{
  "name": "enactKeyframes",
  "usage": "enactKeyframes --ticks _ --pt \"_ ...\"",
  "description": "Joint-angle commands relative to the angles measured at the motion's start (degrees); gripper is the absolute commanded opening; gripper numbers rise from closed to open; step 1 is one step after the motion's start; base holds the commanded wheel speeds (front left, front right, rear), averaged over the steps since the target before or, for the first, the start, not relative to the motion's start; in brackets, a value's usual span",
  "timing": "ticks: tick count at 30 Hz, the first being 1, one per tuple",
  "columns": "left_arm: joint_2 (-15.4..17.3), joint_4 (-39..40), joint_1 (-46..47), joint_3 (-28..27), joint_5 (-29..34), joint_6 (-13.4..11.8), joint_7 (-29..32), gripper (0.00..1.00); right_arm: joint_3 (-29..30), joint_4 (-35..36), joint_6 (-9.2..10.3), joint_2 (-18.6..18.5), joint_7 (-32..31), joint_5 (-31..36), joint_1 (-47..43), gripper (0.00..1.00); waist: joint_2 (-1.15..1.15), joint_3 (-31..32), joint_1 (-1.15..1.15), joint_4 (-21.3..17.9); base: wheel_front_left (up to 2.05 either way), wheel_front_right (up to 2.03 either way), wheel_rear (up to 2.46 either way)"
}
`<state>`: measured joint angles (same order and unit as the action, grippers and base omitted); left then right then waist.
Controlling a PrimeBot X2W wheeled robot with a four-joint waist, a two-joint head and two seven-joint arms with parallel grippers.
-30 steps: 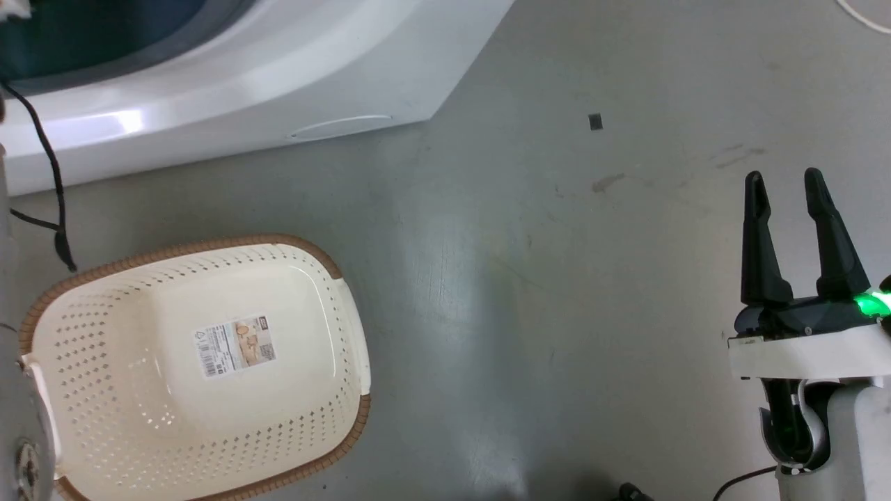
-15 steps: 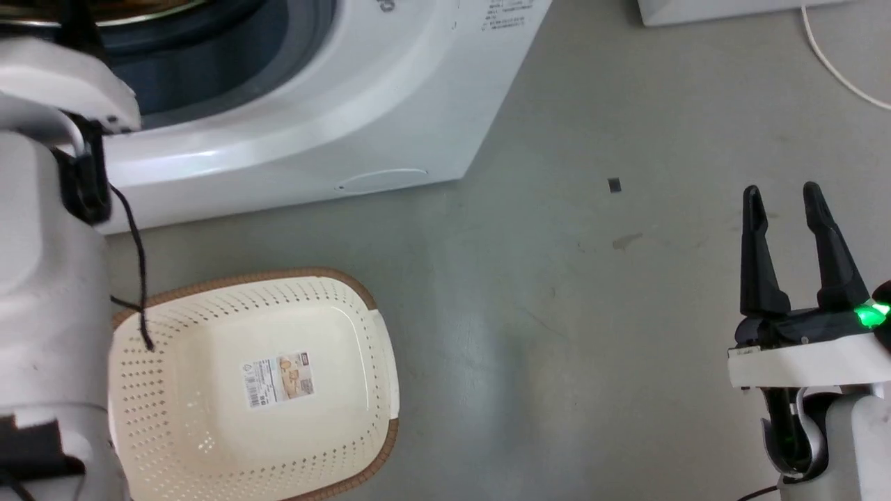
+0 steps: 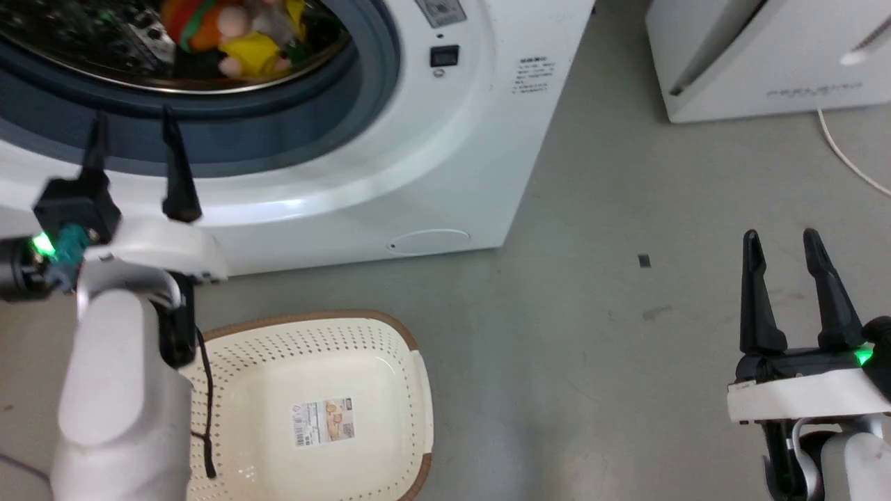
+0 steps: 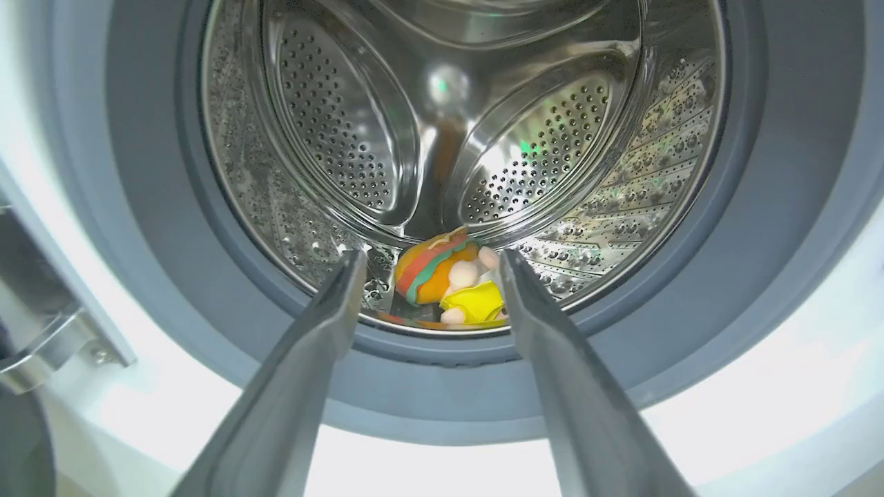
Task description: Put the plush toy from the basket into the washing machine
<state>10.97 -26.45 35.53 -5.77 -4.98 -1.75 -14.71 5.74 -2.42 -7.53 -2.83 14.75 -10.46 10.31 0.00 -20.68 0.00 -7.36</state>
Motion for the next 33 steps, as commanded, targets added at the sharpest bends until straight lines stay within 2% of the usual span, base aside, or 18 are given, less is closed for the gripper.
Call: enactKeyframes --ticks 1,8,14,26,33 --pt "-0.49 1.0 -1.87 0.16 0.57 0.26 -0.29 1.0 0.05 0.39 0.04 -0.05 0.25 0.6 -0.87 1.0 0.0 2.07 0.0 1.72 0.0 0.0 0.0" --pt "-3.5 4.19 -8.58 1.49 2.28 0.8 -0.29 1.0 0.48 0.87 0.04 -0.05 0.25 1.98 -3.66 1.0 0.0 6.59 0.0 4.86 0.0 0.0 0.0" --pt "-4.85 7.01 -14.12 2.49 3.05 1.14 -0.29 1.0 0.07 1.75 0.04 -0.05 0.25 2.79 -6.1 1.0 0.0 10.44 0.0 6.37 0.0 0.0 0.0" --pt "-5.79 11.52 -25.17 5.01 3.99 1.37 -0.29 1.0 -0.49 2.77 0.04 -0.05 0.25 4.35 -11.65 1.0 0.0 18.15 0.0 8.13 0.0 0.0 0.0" --pt "-6.44 13.26 -30.4 6.05 3.67 1.45 -0.29 1.0 -0.22 3.1 0.04 -0.05 0.25 4.52 -13.4 1.0 0.0 19.92 0.0 8.92 0.0 0.0 0.0"
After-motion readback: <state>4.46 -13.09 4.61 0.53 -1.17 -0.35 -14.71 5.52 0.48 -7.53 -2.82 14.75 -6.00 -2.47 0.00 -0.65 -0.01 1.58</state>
